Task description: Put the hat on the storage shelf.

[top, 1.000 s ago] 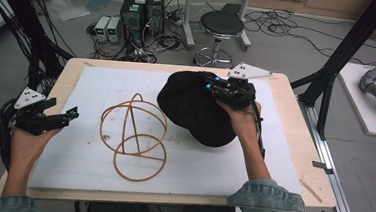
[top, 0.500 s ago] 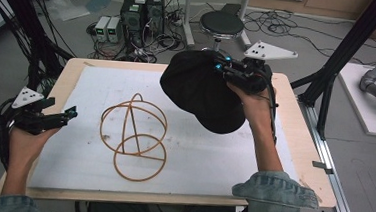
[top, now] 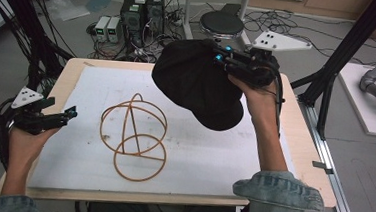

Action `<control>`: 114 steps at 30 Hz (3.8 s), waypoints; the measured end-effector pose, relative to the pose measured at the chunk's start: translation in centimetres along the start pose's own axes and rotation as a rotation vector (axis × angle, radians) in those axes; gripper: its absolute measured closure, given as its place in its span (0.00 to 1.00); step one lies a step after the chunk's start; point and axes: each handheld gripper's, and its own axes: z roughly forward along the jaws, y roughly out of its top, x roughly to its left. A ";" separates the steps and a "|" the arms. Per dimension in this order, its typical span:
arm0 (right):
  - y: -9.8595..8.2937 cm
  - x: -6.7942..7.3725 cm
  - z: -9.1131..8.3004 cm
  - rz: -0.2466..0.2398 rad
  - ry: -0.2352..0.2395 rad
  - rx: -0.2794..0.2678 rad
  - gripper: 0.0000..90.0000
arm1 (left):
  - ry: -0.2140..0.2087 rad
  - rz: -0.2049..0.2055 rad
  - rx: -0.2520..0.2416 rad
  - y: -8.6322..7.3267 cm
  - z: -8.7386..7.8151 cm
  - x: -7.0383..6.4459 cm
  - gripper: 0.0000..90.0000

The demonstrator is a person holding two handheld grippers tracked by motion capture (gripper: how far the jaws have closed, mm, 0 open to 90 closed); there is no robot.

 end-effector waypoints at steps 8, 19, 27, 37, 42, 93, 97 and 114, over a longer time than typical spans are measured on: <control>1.4 0.6 -0.2 -0.021 0.051 -0.035 0.93 | 0.001 -0.001 -0.005 0.0 0.0 0.0 0.22; 2.7 2.3 0.2 -0.024 0.190 -0.076 0.93 | 0.001 0.001 -0.007 0.1 -0.1 0.0 0.22; 3.2 4.5 1.3 -0.069 0.269 -0.065 0.93 | 0.000 0.003 -0.003 0.0 0.1 0.0 0.22; 3.1 7.0 4.4 -0.109 0.404 -0.025 0.93 | 0.001 -0.001 -0.008 0.1 -0.1 0.0 0.22; 2.5 8.2 5.8 -0.124 0.445 0.024 0.92 | 0.004 0.000 -0.006 0.1 -0.1 0.1 0.22; -1.0 12.1 10.7 -0.256 0.526 0.294 0.83 | 0.007 -0.006 -0.012 0.1 -0.4 0.4 0.22; -1.0 12.1 10.7 -0.251 0.525 0.295 0.81 | 0.006 -0.004 -0.011 0.2 -0.4 0.4 0.22; -1.5 9.7 8.2 -0.212 0.417 0.248 0.59 | 0.006 -0.008 -0.011 0.1 -0.3 0.4 0.22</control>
